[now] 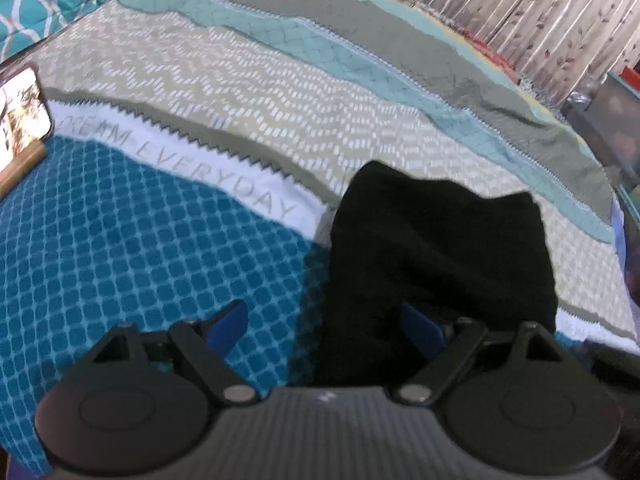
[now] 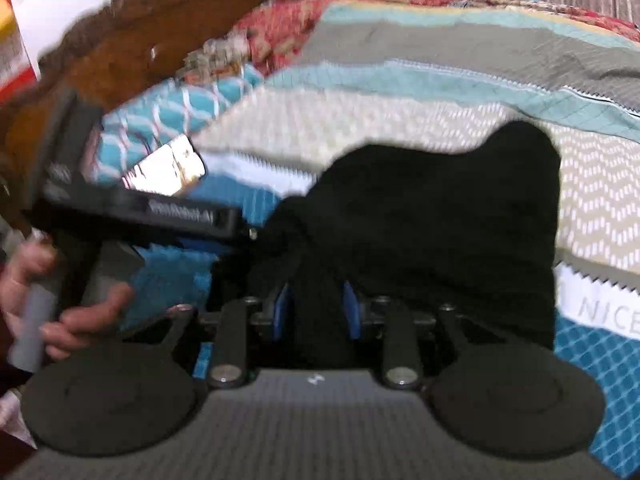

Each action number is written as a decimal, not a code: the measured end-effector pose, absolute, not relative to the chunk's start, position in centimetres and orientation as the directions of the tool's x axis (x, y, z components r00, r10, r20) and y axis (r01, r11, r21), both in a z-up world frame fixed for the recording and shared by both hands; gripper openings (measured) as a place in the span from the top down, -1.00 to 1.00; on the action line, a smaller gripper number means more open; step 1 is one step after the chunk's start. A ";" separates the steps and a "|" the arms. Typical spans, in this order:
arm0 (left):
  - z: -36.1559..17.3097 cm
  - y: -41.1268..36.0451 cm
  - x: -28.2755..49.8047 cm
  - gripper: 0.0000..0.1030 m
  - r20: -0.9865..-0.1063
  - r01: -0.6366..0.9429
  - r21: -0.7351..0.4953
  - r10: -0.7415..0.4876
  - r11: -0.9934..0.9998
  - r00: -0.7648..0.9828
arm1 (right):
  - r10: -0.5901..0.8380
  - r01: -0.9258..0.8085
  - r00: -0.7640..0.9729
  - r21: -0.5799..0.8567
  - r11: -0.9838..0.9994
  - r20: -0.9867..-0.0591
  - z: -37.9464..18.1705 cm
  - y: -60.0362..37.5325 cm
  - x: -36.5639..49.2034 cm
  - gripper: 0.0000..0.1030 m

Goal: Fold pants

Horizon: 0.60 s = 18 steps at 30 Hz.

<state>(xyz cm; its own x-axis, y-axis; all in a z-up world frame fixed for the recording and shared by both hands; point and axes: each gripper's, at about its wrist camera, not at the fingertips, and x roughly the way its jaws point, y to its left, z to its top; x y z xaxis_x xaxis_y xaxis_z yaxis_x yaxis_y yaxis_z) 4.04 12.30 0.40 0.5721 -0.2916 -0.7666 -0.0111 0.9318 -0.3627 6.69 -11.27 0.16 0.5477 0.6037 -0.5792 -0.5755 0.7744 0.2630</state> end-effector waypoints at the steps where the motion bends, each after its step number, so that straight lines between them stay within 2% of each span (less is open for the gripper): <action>1: 0.7 12.1 4.0 -0.67 -0.761 0.002 -0.362 -0.297 0.932 0.577 | 0.605 -0.554 0.565 0.286 0.782 -0.561 0.9 -12.0 7.0 0.35; 5: 1.1 10.3 3.3 -0.61 -0.756 0.061 -0.290 -0.268 0.955 0.598 | 0.590 -0.526 0.623 0.283 0.802 -0.514 3.9 -12.9 10.4 0.34; 10: 0.9 8.7 1.5 -0.28 -0.755 0.067 -0.228 -0.220 0.971 0.618 | 0.601 -0.649 0.547 0.157 0.744 -0.583 4.3 -7.0 17.1 0.03; 12: 1.3 8.1 0.7 -0.08 -0.744 0.080 -0.202 -0.207 0.976 0.636 | 0.575 -0.697 0.476 0.112 0.708 -0.666 2.6 -4.1 19.2 0.03; 14: 1.6 7.5 0.2 0.32 -0.733 0.112 -0.181 -0.210 0.977 0.646 | 0.533 -0.747 0.413 0.060 0.662 -0.739 0.6 -1.4 20.3 0.03; 15: 1.6 7.3 0.1 0.43 -0.731 0.118 -0.159 -0.197 0.980 0.653 | 0.507 -0.771 0.391 0.028 0.637 -0.768 -0.4 -0.1 20.4 0.20; 16: 1.7 6.8 -0.1 0.60 -0.725 0.131 -0.124 -0.180 0.984 0.664 | 0.485 -0.782 0.381 0.006 0.623 -0.787 -1.1 0.5 20.0 0.50; 17: 1.8 6.7 -0.2 0.67 -0.718 0.146 -0.105 -0.177 0.984 0.673 | 0.466 -0.788 0.387 -0.024 0.615 -0.796 -1.4 0.6 19.5 0.73; 18: 2.0 6.6 -0.4 0.71 -0.708 0.155 -0.099 -0.179 0.983 0.683 | 0.464 -0.790 0.406 -0.046 0.612 -0.788 -1.0 0.2 19.1 0.78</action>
<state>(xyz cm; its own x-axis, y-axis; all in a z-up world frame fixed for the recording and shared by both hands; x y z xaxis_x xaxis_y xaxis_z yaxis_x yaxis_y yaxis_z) -0.37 6.59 1.97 0.6835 -0.1794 -0.7076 0.1552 0.9829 -0.0992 19.08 0.20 -0.95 0.4055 0.4640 -0.7875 -0.7896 0.6119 -0.0461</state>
